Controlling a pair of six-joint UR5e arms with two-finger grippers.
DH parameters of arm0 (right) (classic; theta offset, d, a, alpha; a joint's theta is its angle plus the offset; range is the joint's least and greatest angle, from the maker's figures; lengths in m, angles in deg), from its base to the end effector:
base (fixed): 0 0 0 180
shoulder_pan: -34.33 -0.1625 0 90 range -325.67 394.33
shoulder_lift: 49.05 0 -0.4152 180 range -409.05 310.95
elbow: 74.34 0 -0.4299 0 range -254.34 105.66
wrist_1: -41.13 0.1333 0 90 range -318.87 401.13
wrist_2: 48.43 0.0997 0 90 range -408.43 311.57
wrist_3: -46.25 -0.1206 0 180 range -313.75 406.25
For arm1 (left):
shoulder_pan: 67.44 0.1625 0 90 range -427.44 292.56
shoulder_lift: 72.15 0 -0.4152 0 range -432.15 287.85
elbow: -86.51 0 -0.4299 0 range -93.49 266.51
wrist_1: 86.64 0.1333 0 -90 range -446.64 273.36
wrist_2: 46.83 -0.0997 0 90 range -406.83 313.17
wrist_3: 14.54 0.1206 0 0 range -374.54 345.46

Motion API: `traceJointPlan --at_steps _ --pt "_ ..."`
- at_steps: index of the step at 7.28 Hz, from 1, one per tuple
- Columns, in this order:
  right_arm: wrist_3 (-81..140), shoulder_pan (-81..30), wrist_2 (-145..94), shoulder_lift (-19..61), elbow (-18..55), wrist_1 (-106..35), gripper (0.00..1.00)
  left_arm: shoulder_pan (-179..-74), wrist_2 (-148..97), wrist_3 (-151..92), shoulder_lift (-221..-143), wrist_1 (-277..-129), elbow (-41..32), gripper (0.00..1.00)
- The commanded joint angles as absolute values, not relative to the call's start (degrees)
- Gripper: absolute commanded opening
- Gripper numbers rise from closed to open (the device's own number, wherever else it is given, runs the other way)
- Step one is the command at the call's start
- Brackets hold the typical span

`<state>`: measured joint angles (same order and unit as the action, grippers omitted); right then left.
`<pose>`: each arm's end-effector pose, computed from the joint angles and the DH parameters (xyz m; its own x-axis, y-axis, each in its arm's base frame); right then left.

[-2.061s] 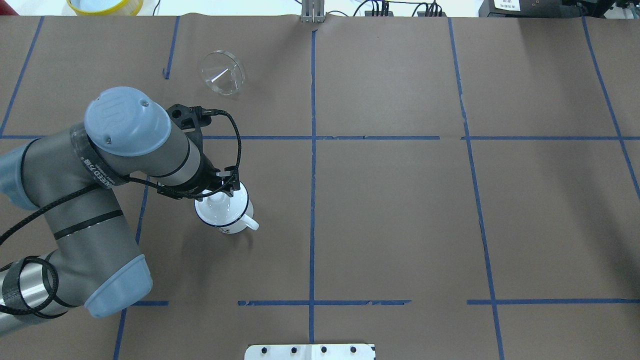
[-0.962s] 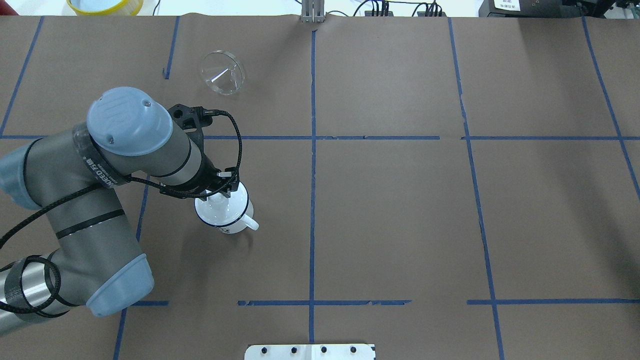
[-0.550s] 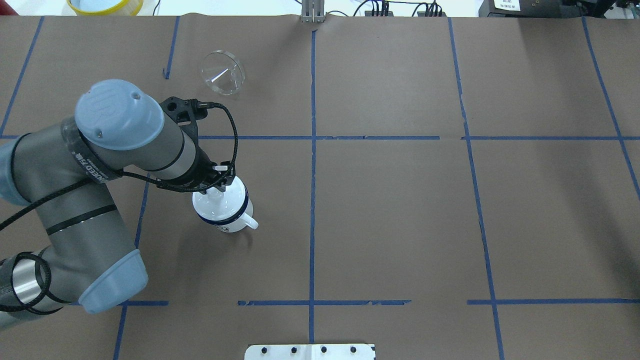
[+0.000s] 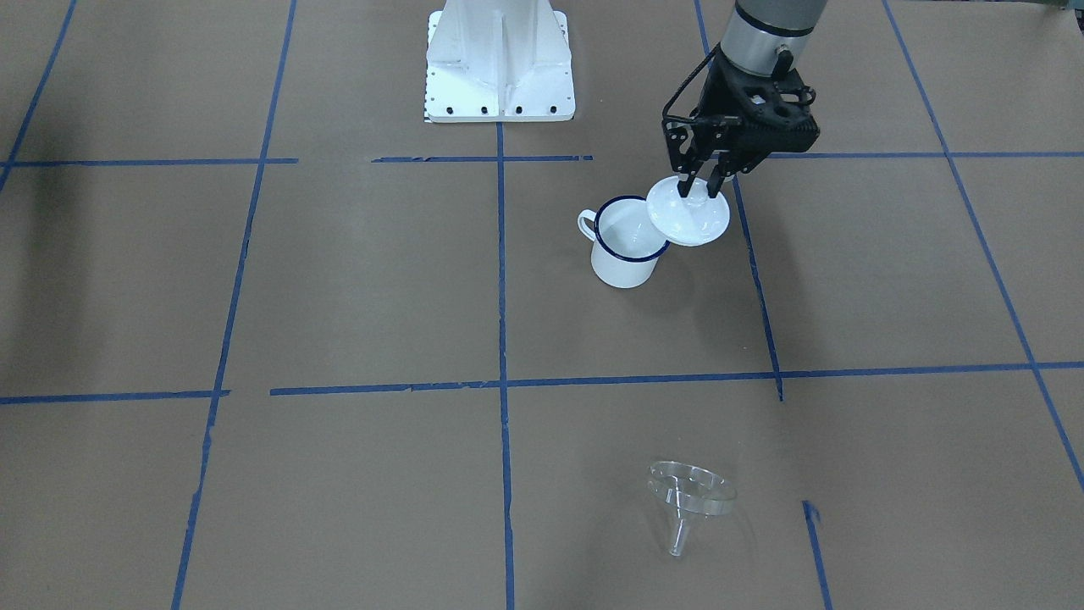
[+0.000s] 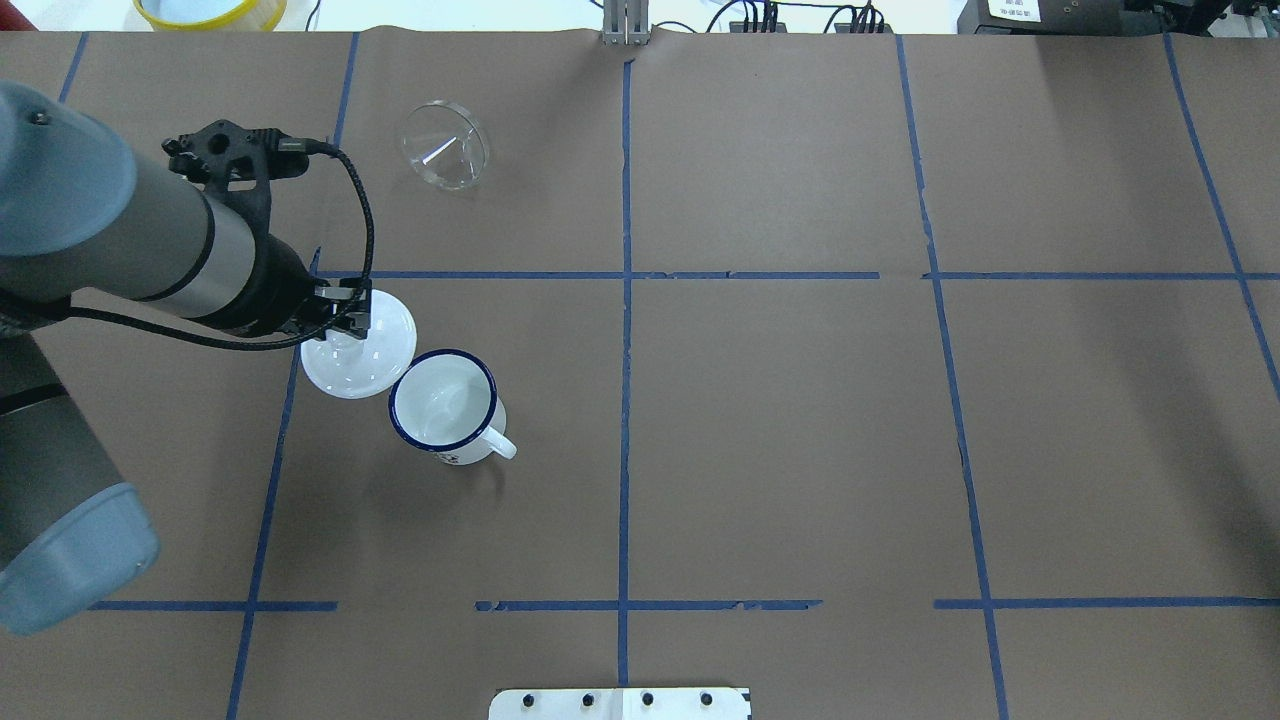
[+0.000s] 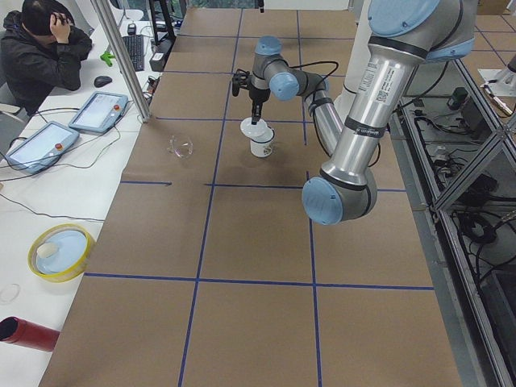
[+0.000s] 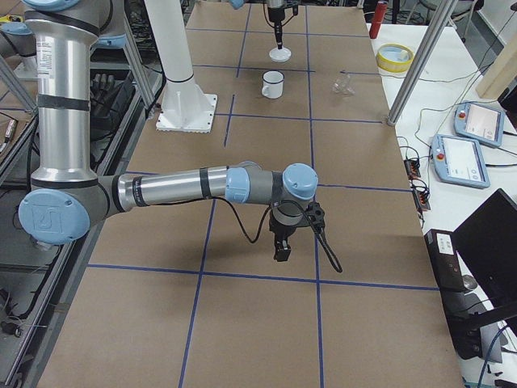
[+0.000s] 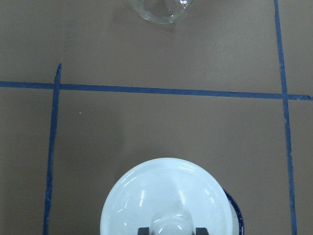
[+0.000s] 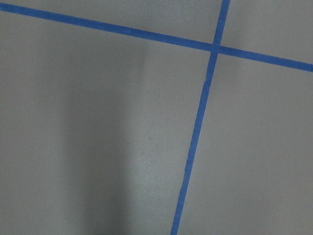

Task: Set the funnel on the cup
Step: 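Lift the white lid off the mug and carry it beside the mug, then lower the lid onto the table and open the left gripper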

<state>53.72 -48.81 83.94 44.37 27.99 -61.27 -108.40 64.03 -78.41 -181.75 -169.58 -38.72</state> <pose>-0.0074 -0.4967 0.6054 0.7167 -0.1759 0.6749 0.2142 0.9764 0.0271 0.3466 -0.4205 0.2041 0.6378 -0.0087 -0.7702 0.1477 0.9828 0.1112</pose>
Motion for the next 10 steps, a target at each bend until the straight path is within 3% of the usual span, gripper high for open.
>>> traceJointPlan --at_steps 1,3,6,9,10 --pt "53.7 -48.8 83.9 44.4 28.0 -61.3 1.0 -106.5 62.4 -78.2 -173.9 -174.1 -40.5 0.0" --pt "53.7 -48.8 83.9 44.4 28.0 -61.3 1.0 -102.1 59.9 -81.7 -165.2 -187.2 -37.8 0.0" --pt "53.7 -48.8 83.9 44.4 28.0 -61.3 1.0 -99.3 57.2 -84.8 -165.0 -202.3 -25.8 0.0" --pt "53.7 -48.8 83.9 44.4 28.0 -61.3 1.0 -99.3 57.2 -84.8 -165.1 -202.3 -25.5 0.01" --pt "53.7 -48.8 83.9 44.4 28.0 -61.3 1.0 -99.3 57.3 -84.7 -165.3 -202.3 -25.5 0.33"
